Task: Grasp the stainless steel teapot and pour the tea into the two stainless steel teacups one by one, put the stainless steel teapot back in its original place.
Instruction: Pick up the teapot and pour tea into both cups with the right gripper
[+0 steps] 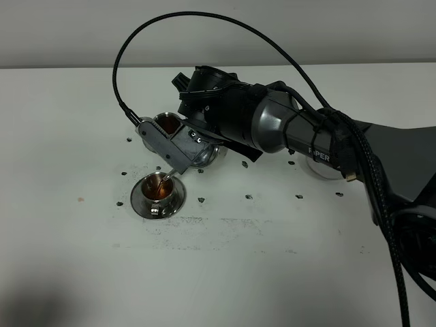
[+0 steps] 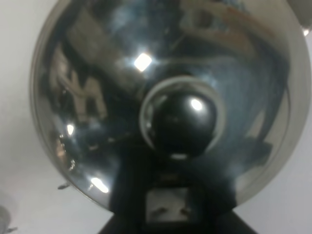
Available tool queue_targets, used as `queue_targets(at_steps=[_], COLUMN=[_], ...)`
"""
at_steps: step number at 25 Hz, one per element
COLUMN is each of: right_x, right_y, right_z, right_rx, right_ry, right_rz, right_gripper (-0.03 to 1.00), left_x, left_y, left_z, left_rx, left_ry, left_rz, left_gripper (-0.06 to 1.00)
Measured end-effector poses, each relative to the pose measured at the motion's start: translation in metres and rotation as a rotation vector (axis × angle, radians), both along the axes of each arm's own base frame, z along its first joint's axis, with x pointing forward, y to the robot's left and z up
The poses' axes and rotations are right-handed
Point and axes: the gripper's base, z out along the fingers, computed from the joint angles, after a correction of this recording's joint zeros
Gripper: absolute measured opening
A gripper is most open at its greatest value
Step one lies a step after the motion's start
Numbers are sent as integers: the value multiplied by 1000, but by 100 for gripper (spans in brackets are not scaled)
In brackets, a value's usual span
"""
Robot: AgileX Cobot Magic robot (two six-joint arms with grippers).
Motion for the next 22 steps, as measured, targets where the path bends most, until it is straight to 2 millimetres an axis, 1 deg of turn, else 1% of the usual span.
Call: queue_targets(at_steps=[17,22], right_x=[3,0], right_y=[-2,2], right_z=[3,3], right_rx=[-38,-38], right_ry=[-43,-47], right_rz=[16,27], right_gripper=[20,20], left_x=[0,0], left_y=[0,0], left_z=[0,0], left_rx=[0,0], left_ry=[0,0], left_rz=[0,0], left_gripper=[58,58])
